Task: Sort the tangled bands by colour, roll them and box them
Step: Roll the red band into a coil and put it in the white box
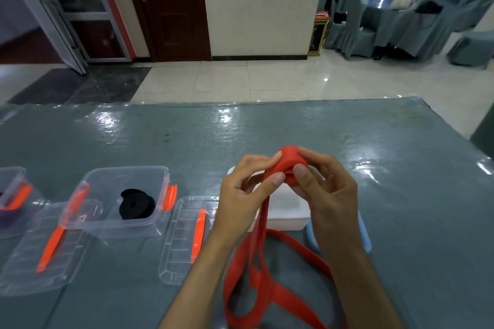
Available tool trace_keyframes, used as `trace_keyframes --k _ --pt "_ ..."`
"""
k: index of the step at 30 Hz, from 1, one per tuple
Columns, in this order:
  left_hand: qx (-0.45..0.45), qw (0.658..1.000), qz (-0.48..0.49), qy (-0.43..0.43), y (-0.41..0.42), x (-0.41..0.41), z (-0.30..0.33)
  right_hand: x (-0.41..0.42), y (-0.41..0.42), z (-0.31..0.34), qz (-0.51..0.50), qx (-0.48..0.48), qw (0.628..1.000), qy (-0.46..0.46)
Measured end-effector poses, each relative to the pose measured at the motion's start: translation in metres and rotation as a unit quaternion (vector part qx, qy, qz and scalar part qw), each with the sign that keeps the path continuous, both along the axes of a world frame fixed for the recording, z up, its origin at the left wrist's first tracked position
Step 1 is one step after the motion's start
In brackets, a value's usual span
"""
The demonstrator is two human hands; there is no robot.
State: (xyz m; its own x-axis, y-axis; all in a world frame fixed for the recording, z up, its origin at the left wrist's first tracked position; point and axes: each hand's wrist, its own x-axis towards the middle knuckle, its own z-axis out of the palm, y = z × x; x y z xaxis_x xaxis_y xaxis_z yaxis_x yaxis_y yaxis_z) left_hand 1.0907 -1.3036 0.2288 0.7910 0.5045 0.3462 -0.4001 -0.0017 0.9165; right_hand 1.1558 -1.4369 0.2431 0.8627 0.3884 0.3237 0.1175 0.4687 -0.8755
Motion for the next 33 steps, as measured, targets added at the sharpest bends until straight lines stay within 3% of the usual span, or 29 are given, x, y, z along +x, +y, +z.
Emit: trace_keyframes --k 2,8,13,19,25,33 --pt "0.029 1.000 -0.012 -0.001 0.008 0.002 0.004 -0.002 0.004 -0.008 0.001 0.017 0.999 0.041" --pt "-0.039 0.997 0.055 -0.045 0.005 0.004 0.002 0.005 0.003 -0.008 -0.028 -0.037 0.999 -0.013" --pt "-0.016 0.999 0.019 -0.025 0.002 0.001 -0.002 0.006 0.002 -0.010 -0.035 0.021 0.999 0.000" --pt "-0.013 0.997 0.036 -0.061 0.003 -0.002 0.002 0.007 -0.007 -0.014 0.003 -0.042 0.999 -0.011" --pt "-0.015 0.999 0.013 -0.035 0.002 -0.004 0.001 0.000 -0.001 -0.012 -0.014 0.001 1.000 0.006" --pt "-0.038 0.996 0.057 -0.048 -0.003 -0.005 -0.011 -0.003 -0.002 -0.004 -0.033 -0.038 0.999 -0.015"
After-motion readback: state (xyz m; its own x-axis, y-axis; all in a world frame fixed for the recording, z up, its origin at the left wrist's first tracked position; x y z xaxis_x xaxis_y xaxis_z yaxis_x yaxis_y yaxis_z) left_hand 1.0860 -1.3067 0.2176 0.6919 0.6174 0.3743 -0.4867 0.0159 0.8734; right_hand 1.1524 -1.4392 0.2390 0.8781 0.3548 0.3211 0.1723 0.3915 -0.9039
